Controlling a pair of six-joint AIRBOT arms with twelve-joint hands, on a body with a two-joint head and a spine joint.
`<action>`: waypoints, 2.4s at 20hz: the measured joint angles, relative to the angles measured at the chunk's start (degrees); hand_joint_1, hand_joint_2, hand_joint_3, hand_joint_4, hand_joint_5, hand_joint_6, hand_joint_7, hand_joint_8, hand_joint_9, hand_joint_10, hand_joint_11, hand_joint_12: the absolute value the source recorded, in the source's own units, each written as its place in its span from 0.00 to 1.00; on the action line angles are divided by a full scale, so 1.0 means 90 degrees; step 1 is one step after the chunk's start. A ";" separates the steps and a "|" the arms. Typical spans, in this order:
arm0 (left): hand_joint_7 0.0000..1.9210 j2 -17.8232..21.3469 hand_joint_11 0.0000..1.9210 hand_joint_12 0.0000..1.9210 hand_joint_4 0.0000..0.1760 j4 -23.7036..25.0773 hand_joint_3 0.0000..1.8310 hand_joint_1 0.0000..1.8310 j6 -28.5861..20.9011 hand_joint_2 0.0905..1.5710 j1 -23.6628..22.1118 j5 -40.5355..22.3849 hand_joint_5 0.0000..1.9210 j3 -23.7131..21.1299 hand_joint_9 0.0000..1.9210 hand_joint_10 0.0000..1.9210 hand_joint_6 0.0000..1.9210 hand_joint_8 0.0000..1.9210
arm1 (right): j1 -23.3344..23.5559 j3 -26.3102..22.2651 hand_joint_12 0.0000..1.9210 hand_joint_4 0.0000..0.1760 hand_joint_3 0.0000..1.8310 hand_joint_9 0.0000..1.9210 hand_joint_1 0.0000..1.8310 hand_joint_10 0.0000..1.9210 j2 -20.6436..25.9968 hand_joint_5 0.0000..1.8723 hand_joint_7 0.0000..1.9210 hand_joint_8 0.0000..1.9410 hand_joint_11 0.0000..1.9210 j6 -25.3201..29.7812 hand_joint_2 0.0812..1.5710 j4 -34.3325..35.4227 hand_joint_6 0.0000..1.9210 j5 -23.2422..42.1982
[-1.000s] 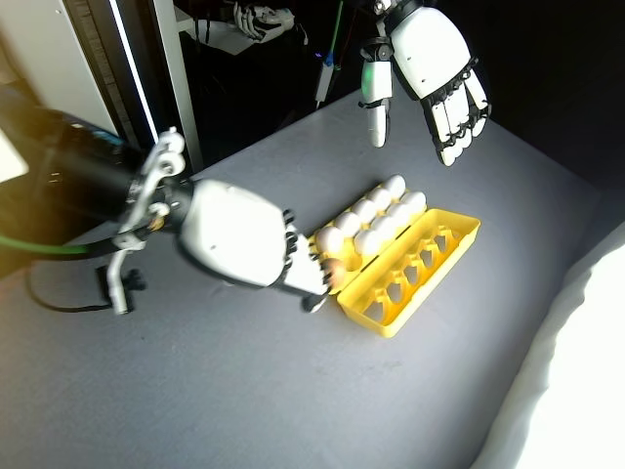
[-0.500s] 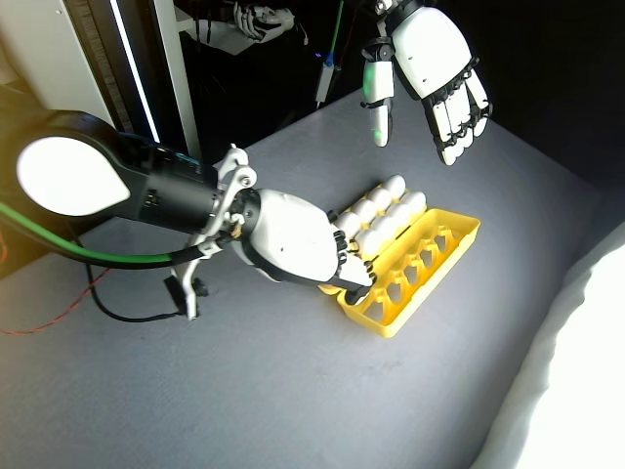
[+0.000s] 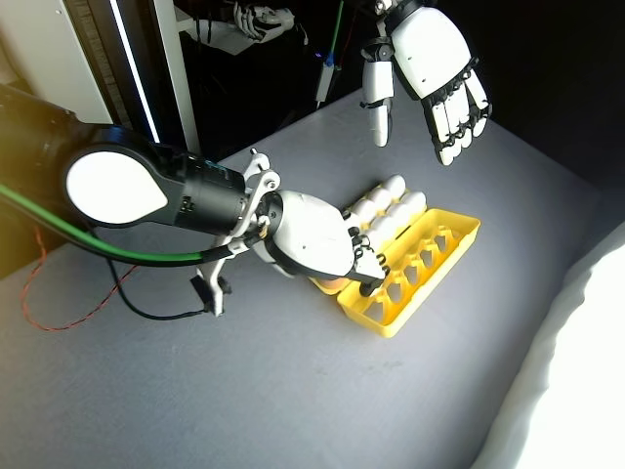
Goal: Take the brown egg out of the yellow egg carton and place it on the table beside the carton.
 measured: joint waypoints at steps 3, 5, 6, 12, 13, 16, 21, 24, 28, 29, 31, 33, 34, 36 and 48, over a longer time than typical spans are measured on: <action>0.23 0.0000 0.00 0.38 0.00 0.0002 0.00 0.00 -0.0002 0.77 0.0000 -0.0002 0.20 0.0000 0.21 0.00 0.00 0.00 | -0.0097 0.0202 0.59 0.00 0.00 0.05 0.64 0.38 -0.0153 0.18 0.23 0.03 0.00 0.0000 0.70 0.0083 0.18 -0.0002; 0.23 0.0000 0.00 0.38 0.00 0.0002 0.00 0.00 -0.0002 0.78 0.0000 -0.0002 0.20 0.0000 0.21 0.00 0.00 0.00 | -0.0141 0.0289 0.58 0.00 0.00 0.04 0.64 0.39 -0.0226 0.18 0.23 0.02 0.00 0.0000 0.71 0.0121 0.18 -0.0024; 0.23 0.0000 0.00 0.38 0.00 0.0002 0.00 0.00 0.0000 0.78 0.0000 -0.0010 0.20 0.0000 0.21 0.00 0.00 0.00 | -0.0172 0.0321 0.58 0.00 0.00 0.04 0.63 0.39 -0.0260 0.17 0.23 0.02 0.00 0.0000 0.70 0.0134 0.18 0.0022; 0.25 0.0000 0.02 0.38 0.00 0.0005 0.00 0.00 0.0019 0.78 0.0000 -0.0005 0.22 0.0000 0.23 0.01 0.01 0.01 | -0.0282 0.0362 0.58 0.00 0.00 0.07 0.61 0.37 -0.0374 0.20 0.26 0.03 0.00 -0.0005 0.72 0.0136 0.18 0.0187; 0.24 0.0000 0.00 0.37 0.00 0.0005 0.00 0.00 0.0019 0.78 0.0000 -0.0002 0.21 0.0000 0.22 0.00 0.00 0.00 | -0.0287 0.0389 0.60 0.00 0.00 0.08 0.62 0.38 -0.0401 0.20 0.26 0.03 0.00 -0.0002 0.72 0.0136 0.18 0.0221; 0.23 0.0000 0.00 0.37 0.00 0.0000 0.00 0.00 0.0019 0.78 0.0000 0.0002 0.21 0.0000 0.21 0.00 0.00 0.00 | -0.0294 0.0401 0.68 0.00 0.00 0.09 0.61 0.42 -0.0420 0.22 0.29 0.04 0.00 -0.0049 0.72 0.0136 0.21 0.0279; 0.24 0.0000 0.00 0.37 0.00 0.0007 0.00 0.00 0.0019 0.77 0.0000 -0.0002 0.21 0.0000 0.21 0.00 0.00 0.00 | -0.0364 0.0413 0.75 0.00 0.00 0.14 0.62 0.49 -0.0435 0.26 0.34 0.09 0.00 -0.0185 0.73 0.0136 0.25 0.0464; 0.24 0.0000 0.00 0.37 0.00 0.0010 0.00 0.00 0.0019 0.77 0.0000 0.0000 0.21 0.0000 0.22 0.00 0.00 0.00 | -0.0364 0.0425 0.80 0.00 0.00 0.15 0.61 0.54 -0.0440 0.27 0.32 0.24 0.00 -0.0219 0.74 0.0136 0.29 0.0508; 0.25 0.0000 0.00 0.39 0.00 0.0007 0.00 0.00 0.0019 0.78 0.0000 0.0002 0.22 0.0000 0.22 0.00 0.00 0.00 | -0.0364 0.0474 0.90 0.00 0.00 0.21 0.59 0.60 -0.0476 0.35 0.35 0.36 0.00 -0.0238 0.79 0.0138 0.65 0.0610; 0.25 0.0000 0.00 0.39 0.00 0.0010 0.00 0.00 0.0019 0.78 0.0000 0.0000 0.22 0.0000 0.23 0.00 0.00 0.00 | -0.0364 0.0500 0.92 0.00 0.00 0.21 0.61 0.63 -0.0481 0.32 0.38 0.66 0.00 -0.0238 0.81 0.0138 0.76 0.0610; 0.25 0.0000 0.00 0.39 0.00 0.0002 0.00 0.00 0.0019 0.78 0.0000 0.0000 0.22 0.0000 0.23 0.00 0.00 0.00 | -0.0364 0.0517 0.92 0.00 0.00 0.21 0.61 0.63 -0.0481 0.32 0.38 0.66 0.00 -0.0238 0.81 0.0160 0.76 0.0610; 0.25 0.0000 0.00 0.39 0.00 0.0007 0.00 0.00 0.0019 0.78 0.0000 -0.0005 0.22 0.0000 0.22 0.00 0.00 0.00 | -0.0364 0.0532 0.93 0.00 0.00 0.24 0.61 0.65 -0.0481 0.32 0.39 0.72 0.03 -0.0238 0.81 0.0158 0.77 0.0614; 0.25 0.0000 0.00 0.39 0.00 0.0005 0.00 0.00 0.0019 0.79 0.0000 0.0000 0.22 0.0000 0.22 0.00 0.00 0.00 | -0.0364 0.0544 0.90 0.00 0.00 0.31 0.64 0.64 -0.0481 0.38 0.43 0.67 0.12 -0.0238 0.77 0.0163 0.70 0.0614; 0.25 0.0000 0.01 0.39 0.00 0.0005 0.00 0.00 0.0019 0.79 0.0000 -0.0002 0.22 0.0000 0.23 0.00 0.00 0.00 | -0.0364 0.0544 0.89 0.00 0.00 0.34 0.73 0.81 -0.0481 0.37 0.44 0.65 0.14 -0.0238 0.77 0.0163 0.70 0.0617; 0.25 0.0000 0.01 0.40 0.00 0.0007 0.00 0.00 0.0019 0.79 0.0000 -0.0005 0.22 0.0000 0.23 0.00 0.00 0.00 | -0.0192 0.0639 0.87 0.00 0.00 0.37 0.74 0.78 -0.0442 0.40 0.45 0.62 0.19 -0.0289 0.75 0.0219 0.66 0.0629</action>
